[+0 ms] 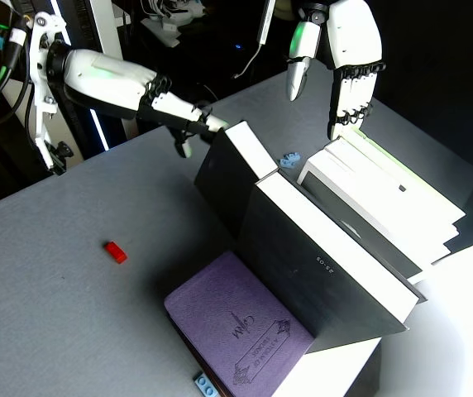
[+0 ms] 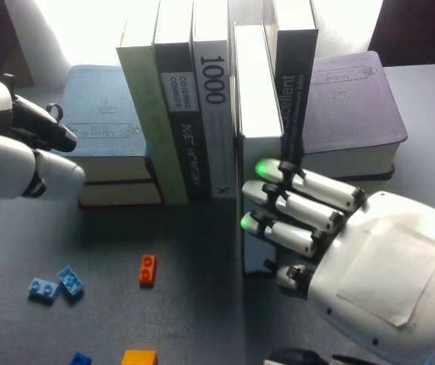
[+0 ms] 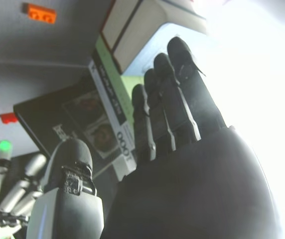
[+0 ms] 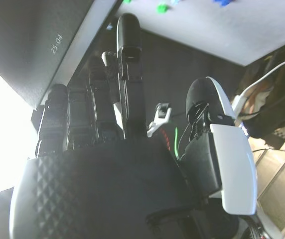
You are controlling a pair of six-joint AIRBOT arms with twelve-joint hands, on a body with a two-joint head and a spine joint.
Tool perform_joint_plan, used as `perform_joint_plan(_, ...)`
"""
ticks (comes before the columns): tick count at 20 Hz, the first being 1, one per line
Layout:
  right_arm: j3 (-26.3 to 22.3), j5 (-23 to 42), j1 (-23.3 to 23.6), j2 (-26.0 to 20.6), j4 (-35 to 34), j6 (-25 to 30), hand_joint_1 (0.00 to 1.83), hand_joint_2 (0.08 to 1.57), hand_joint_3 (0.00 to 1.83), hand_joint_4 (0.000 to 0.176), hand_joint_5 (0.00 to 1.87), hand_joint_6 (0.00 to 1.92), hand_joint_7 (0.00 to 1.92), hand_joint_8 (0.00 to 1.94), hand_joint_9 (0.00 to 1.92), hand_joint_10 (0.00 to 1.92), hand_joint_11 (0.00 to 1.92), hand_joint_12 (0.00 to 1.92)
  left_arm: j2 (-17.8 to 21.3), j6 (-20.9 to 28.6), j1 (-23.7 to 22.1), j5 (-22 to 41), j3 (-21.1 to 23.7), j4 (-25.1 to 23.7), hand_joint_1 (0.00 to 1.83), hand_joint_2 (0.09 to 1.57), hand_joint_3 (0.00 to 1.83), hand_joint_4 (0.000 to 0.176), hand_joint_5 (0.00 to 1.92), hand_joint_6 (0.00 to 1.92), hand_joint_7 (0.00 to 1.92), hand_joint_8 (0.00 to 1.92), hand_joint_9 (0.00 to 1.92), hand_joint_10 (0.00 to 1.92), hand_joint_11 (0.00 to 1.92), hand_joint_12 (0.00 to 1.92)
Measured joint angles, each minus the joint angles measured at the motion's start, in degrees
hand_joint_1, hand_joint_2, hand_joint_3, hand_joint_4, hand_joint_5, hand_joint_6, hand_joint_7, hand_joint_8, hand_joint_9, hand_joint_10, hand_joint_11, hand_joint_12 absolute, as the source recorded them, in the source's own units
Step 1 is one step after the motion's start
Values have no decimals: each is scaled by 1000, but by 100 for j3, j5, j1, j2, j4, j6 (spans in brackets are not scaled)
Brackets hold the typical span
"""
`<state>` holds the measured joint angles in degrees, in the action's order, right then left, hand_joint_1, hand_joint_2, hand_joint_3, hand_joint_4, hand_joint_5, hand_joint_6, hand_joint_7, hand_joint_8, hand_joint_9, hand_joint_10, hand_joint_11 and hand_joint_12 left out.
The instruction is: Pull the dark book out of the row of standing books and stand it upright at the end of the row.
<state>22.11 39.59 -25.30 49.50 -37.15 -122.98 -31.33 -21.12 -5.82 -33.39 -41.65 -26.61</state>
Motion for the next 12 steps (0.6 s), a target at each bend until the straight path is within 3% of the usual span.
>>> perform_joint_plan(2, 11, -9, -74, 33, 9, 55, 19, 1246, 7, 0, 881, 181, 269, 19, 29, 11, 0, 0, 0, 0, 0, 35, 0, -2, 156, 1293, 0, 14, 376, 3, 424, 0, 475, 1, 513, 5)
perform_joint_plan(4, 61, -52, -140, 59, 35, 157, 0, 1229, 0, 0, 850, 164, 263, 13, 36, 13, 0, 0, 0, 0, 0, 39, 0, 2, 128, 1286, 0, 46, 361, 0, 430, 2, 482, 2, 514, 5)
perform_joint_plan(5, 85, -90, -162, 59, 31, 170, 10, 1231, 0, 0, 873, 169, 297, 23, 63, 23, 0, 0, 0, 0, 0, 37, 0, -4, 150, 1291, 0, 26, 367, 3, 434, 3, 477, 0, 511, 4)
perform_joint_plan(7, 90, -118, -181, 61, 48, 264, 64, 1225, 0, 0, 901, 174, 327, 27, 90, 32, 0, 0, 0, 0, 4, 39, 0, -4, 194, 1284, 0, 8, 376, 4, 440, 3, 482, 2, 520, 7)
perform_joint_plan(8, 90, -96, -221, 61, 70, 293, 21, 1229, 0, 0, 880, 162, 307, 16, 73, 23, 0, 0, 0, 0, 4, 44, 0, 2, 133, 1292, 2, 23, 354, 1, 414, 1, 455, 1, 489, 3)
perform_joint_plan(9, 98, -136, -282, 66, 70, 315, 3, 1229, 0, 0, 871, 156, 298, 11, 58, 16, 0, 0, 0, 0, 4, 42, 0, 0, 118, 1295, 3, 27, 349, 0, 409, 0, 449, 0, 487, 4)
perform_joint_plan(11, 98, -221, -358, 94, 28, 345, 77, 1232, 0, 0, 891, 159, 288, 4, 52, 12, 0, 0, 0, 0, 4, 44, 0, 0, 190, 1292, 0, 4, 365, 4, 410, 2, 460, 4, 498, 9)
perform_joint_plan(12, 85, -221, -358, 96, 7, 391, 78, 1226, 0, 0, 889, 157, 288, 3, 51, 11, 0, 0, 0, 0, 4, 44, 0, 2, 163, 1291, 0, 14, 361, 2, 414, 3, 464, 4, 499, 9)
